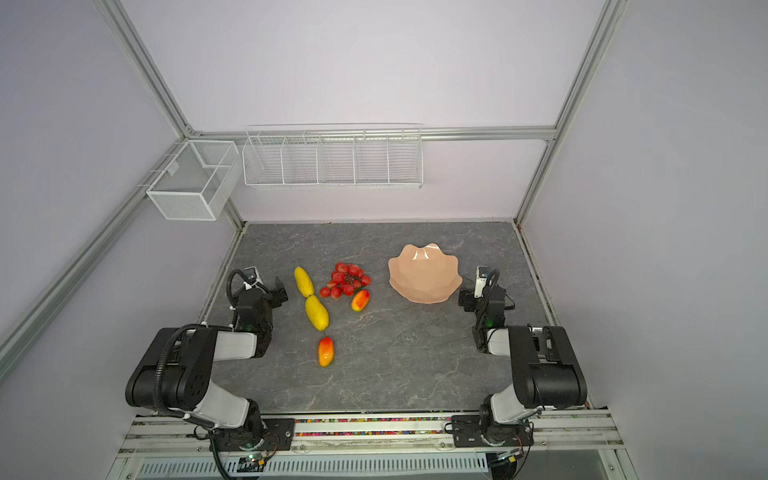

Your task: Place and organize the fake fruits in the fruit bowl

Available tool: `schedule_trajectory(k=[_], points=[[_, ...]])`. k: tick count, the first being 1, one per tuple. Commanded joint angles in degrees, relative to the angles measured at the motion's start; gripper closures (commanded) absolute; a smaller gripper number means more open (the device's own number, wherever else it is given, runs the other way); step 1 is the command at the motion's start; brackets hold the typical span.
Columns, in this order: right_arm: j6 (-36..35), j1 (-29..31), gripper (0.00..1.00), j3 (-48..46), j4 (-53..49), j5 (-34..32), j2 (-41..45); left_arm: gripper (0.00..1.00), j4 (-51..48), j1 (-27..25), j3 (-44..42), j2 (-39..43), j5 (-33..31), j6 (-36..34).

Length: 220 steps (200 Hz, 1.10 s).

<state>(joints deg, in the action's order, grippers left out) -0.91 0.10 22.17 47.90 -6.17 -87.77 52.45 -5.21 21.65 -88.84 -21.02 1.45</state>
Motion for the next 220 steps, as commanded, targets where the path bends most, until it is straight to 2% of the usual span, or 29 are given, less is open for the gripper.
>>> schedule_trajectory(k=[1, 98, 123, 139, 156, 171, 184, 197, 220], points=[[-0.6, 0.2, 0.12, 0.3, 0.7, -0.2, 0.3, 0.01, 0.9, 0.2, 0.4, -0.4, -0.6, 0.6], [-0.7, 0.2, 0.11, -0.2, 1.4, 0.0, 0.7, 0.01, 0.9, 0.2, 0.5, -0.4, -0.6, 0.6], [-2.0, 2.2, 0.11, 0.4, -6.2, -3.2, 8.6, 0.01, -0.5, 0.1, 0.2, 2.4, -0.7, 0.5], [-0.7, 2.9, 0.11, 3.0, -16.3, -5.4, 15.7, 0.01, -7.3, 0.1, 1.5, 7.5, -0.9, 0.3], [1.9, 3.9, 0.11, 7.9, -28.9, -4.8, 21.6, 0.01, -16.5, -0.6, 4.4, 13.0, -0.9, -0.4], [3.1, 6.5, 0.12, 14.0, -39.2, -4.1, 24.0, 0.01, -26.0, -1.0, 8.1, 16.8, -1.2, 4.9], [4.0, 9.8, 0.12, 19.0, -45.2, -1.8, 23.7, 0.01, -33.4, -1.9, 11.0, 19.8, 4.8, 9.8], [5.0, 14.7, 0.12, 23.6, -48.5, 0.9, 21.2, 0.01, -38.9, -5.4, 13.3, 22.3, 9.3, 12.0], [5.4, 24.3, 0.12, 31.2, -49.4, 2.9, 13.6, 0.01, -52.7, -11.0, 18.7, 26.1, 20.2, 15.5]])
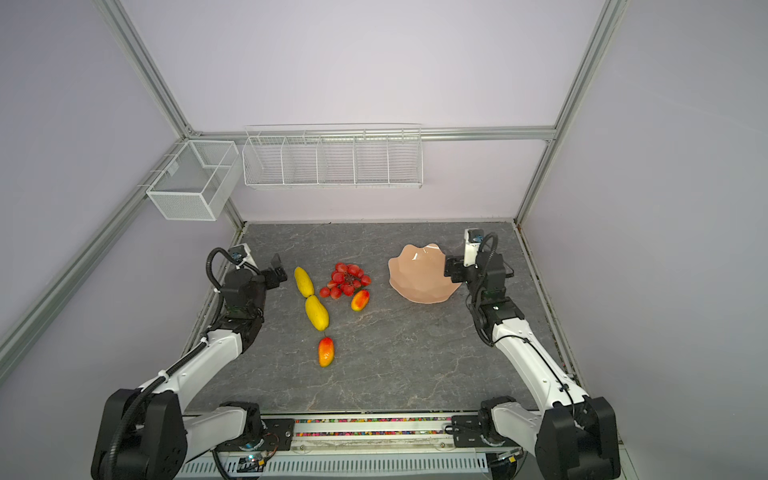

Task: Place and organize the fake fruits in the fruit bowl
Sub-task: 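Move the right gripper to the strawberries while the left reaches the yellow fruits, then grasp the strawberry bunch stem with the right gripper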

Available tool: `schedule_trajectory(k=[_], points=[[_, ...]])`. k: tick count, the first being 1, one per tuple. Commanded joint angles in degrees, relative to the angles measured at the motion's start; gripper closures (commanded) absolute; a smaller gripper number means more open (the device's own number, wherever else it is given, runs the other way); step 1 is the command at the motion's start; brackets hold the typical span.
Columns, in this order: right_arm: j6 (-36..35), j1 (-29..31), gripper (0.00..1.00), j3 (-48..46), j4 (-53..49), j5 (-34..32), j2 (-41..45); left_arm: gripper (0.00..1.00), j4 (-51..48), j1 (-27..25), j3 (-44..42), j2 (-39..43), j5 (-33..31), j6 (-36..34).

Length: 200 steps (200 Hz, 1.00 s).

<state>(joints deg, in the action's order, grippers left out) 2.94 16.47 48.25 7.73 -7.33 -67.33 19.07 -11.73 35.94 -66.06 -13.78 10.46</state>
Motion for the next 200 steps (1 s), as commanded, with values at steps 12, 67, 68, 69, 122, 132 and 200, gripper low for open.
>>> schedule_trajectory(k=[12, 67, 68, 69, 122, 132, 200], points=[[2.5, 11.8, 0.12, 7.7, -7.0, 4.3, -11.4, 0.01, -25.7, -5.2, 5.8, 5.8, 16.9, 9.9], [6.3, 21.0, 0.01, 20.4, -1.3, 10.3, -33.3, 0.01, -42.3, -5.4, 4.0, 17.3, 24.7, 13.7], [6.4, 21.1, 0.0, 20.8, -1.2, 10.5, -33.7, 0.01, -42.5, -5.4, 3.9, 17.6, 24.6, 13.6], [6.5, 21.1, 0.0, 21.0, -1.2, 10.6, -34.0, 0.01, -42.8, -5.3, 3.9, 17.8, 24.5, 13.6], [9.2, 26.6, 0.08, 27.9, 1.3, 10.5, -45.4, 0.01, -47.8, -5.4, 2.4, 25.8, 19.3, 12.2], [9.5, 27.2, 0.1, 29.2, 0.8, 10.2, -46.9, 0.01, -47.9, -5.3, 2.2, 25.9, 18.7, 12.3], [11.1, 27.7, 0.43, 34.3, -2.9, 5.1, -51.0, 0.01, -47.7, -5.3, 2.0, 25.5, 17.5, 12.8]])
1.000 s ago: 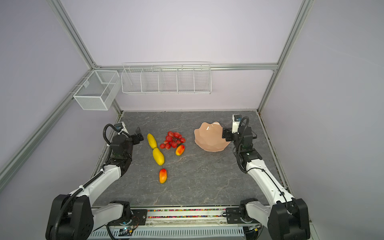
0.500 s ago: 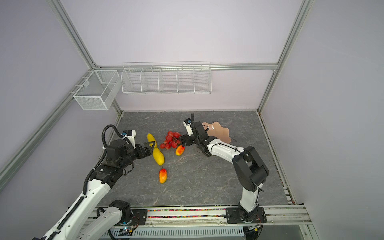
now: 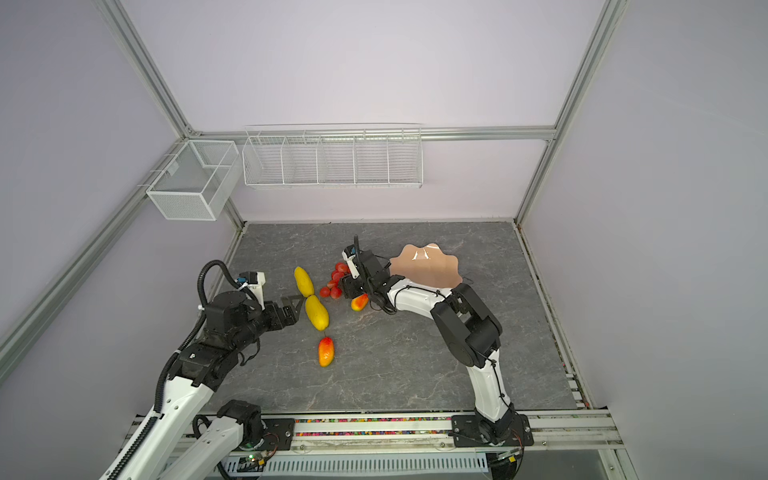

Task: Place and organize the fake fruits in the fruit bowl
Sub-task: 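Grasp the strawberry bunch stem with the right gripper, then lift strawberries into the bowl with the right gripper while the left grasps a yellow fruit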

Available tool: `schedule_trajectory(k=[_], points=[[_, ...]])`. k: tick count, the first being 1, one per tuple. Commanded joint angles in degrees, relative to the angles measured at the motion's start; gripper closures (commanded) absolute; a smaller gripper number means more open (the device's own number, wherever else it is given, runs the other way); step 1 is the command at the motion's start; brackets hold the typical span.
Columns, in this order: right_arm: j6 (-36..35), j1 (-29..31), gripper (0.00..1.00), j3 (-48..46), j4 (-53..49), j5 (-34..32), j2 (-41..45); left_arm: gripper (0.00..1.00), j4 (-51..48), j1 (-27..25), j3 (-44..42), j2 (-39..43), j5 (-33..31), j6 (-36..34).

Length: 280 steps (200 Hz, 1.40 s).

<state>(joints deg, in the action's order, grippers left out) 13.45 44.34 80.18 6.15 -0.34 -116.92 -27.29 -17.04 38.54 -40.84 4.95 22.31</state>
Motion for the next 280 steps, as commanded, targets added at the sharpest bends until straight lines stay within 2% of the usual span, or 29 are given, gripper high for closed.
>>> schedule_trajectory(k=[1, 46, 80, 103, 153, 176, 222, 256, 280], points=[[0.6, -0.2, 0.44, 2.4, -1.4, -1.9, -1.5, 0.01, -1.3, 0.0, -0.7, 0.3, -1.3, 1.0], [0.7, -0.4, 0.61, 5.3, -3.7, -1.3, -3.7, 0.01, -1.9, 0.0, -0.8, 1.8, -2.6, 0.9], [0.9, -0.4, 0.62, 6.4, -5.7, -1.2, -4.2, 0.01, -2.1, 0.0, -1.1, 2.6, -3.2, 0.9], [1.3, -0.4, 0.75, 6.3, -5.8, -1.5, -4.6, 0.01, -2.2, 0.0, -1.3, 2.5, -3.4, 1.0], [0.7, -0.5, 0.9, 8.2, -4.9, -1.5, -5.1, 0.01, -2.2, 0.0, -1.1, 2.7, -4.0, 0.9], [-0.6, -0.5, 0.93, 10.3, -4.7, -3.1, -5.5, 0.01, -2.2, 0.0, -1.1, 2.7, -4.3, 1.0], [-1.3, -1.6, 0.93, 11.4, -0.4, -8.9, -3.0, 0.01, -1.3, 0.0, -0.8, 2.1, -4.3, 0.5], [2.5, -4.2, 0.93, 9.1, 4.8, -10.0, 1.5, 0.01, 1.2, 0.0, -0.6, 0.7, -1.1, 0.9], [3.9, -6.5, 0.93, 5.6, 6.2, -10.5, 6.7, 0.01, 3.9, -0.1, -0.7, -0.7, 3.7, 1.1]])
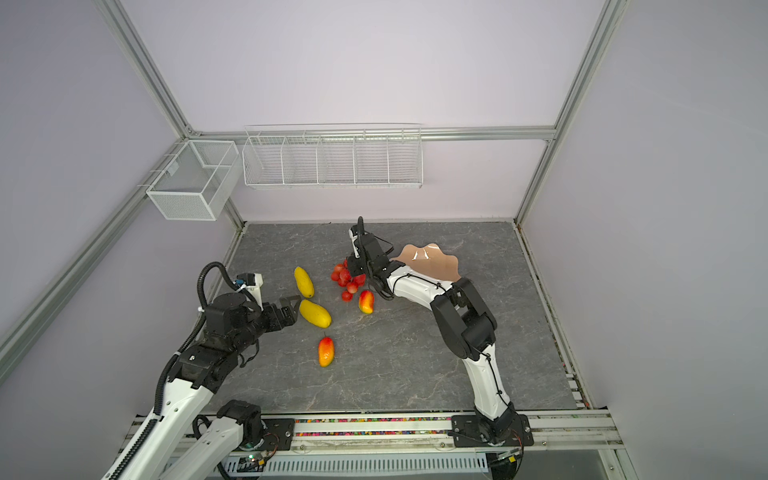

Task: Place and organize the fake fruits in the fruit bowl
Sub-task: 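Lift strawberries into the bowl with the right gripper while the left grasps a yellow fruit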

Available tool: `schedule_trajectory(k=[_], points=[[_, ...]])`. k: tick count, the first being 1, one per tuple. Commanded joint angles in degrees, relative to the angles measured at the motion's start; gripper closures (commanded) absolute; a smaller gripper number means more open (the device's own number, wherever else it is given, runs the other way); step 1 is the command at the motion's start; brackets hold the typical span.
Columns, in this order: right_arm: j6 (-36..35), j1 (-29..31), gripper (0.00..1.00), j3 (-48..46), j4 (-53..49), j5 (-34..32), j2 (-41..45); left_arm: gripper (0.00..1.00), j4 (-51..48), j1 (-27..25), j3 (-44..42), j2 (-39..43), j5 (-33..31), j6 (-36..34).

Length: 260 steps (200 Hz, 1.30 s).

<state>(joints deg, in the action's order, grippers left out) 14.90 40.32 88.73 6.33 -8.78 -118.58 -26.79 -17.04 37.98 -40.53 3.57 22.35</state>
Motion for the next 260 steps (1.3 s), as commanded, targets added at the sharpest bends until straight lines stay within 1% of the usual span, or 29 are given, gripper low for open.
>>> schedule_trajectory(k=[1, 23, 30, 45, 62, 83, 100, 124, 156, 178, 204, 218, 232, 245, 260], points=[[2.5, -2.6, 0.93, -3.2, 6.1, -2.1, 8.6, 0.01, 3.6, -0.1, -0.2, -1.1, 5.3, 1.1], [2.3, -5.1, 0.93, -6.5, 2.4, -4.3, 14.6, 0.01, 8.6, -0.1, -1.3, -2.4, 10.5, 3.0], [1.8, -5.9, 0.93, -7.6, 0.6, -5.2, 16.5, 0.01, 10.3, -0.3, -1.6, -4.5, 11.9, 3.7], [0.7, -7.9, 0.93, -10.4, -3.0, -7.6, 20.8, 0.01, 12.4, -1.4, -1.4, -6.6, 12.5, 4.6], [0.1, -10.6, 0.93, -13.8, -6.8, -9.3, 25.5, 0.01, 12.7, -4.8, 0.3, -9.3, 9.6, 3.4], [0.1, -14.1, 0.93, -18.1, -9.7, -9.0, 30.0, 0.01, 10.5, -12.2, 4.6, -14.0, 2.1, -0.5], [0.4, -16.7, 0.93, -21.3, -10.1, -7.2, 32.3, 0.01, 11.2, -15.5, 7.0, -18.5, 0.6, -1.0], [0.8, -19.0, 0.93, -24.3, -9.9, -4.8, 33.6, 0.01, 13.9, -18.3, 9.6, -24.0, 0.2, 0.1], [1.1, -20.5, 0.94, -26.9, -8.1, -2.2, 32.2, 0.01, 14.5, -21.2, 12.3, -29.1, -3.0, -0.2], [1.2, -20.8, 0.93, -28.1, -5.5, -0.9, 30.2, 0.01, 12.4, -22.2, 14.3, -31.4, -4.5, -0.5], [1.5, -21.3, 0.93, -28.2, -4.8, 0.5, 28.4, 0.01, 11.1, -22.4, 14.8, -31.6, -6.4, 0.3], [1.2, -21.3, 0.9, -28.2, -4.8, 0.7, 28.0, 0.0, 10.5, -22.4, 14.6, -31.5, -8.6, 1.1], [0.8, -21.3, 0.8, -28.1, -4.8, 0.6, 27.9, 0.0, 8.8, -22.4, 14.9, -31.6, -10.7, 1.8], [0.3, -21.2, 0.74, -28.0, -4.8, 0.7, 28.1, 0.0, 6.7, -22.4, 15.6, -32.2, -12.4, 2.6], [-0.5, -21.3, 0.63, -28.0, -4.8, 0.6, 28.5, 0.0, 3.7, -22.4, 16.5, -33.0, -14.6, 4.0]])
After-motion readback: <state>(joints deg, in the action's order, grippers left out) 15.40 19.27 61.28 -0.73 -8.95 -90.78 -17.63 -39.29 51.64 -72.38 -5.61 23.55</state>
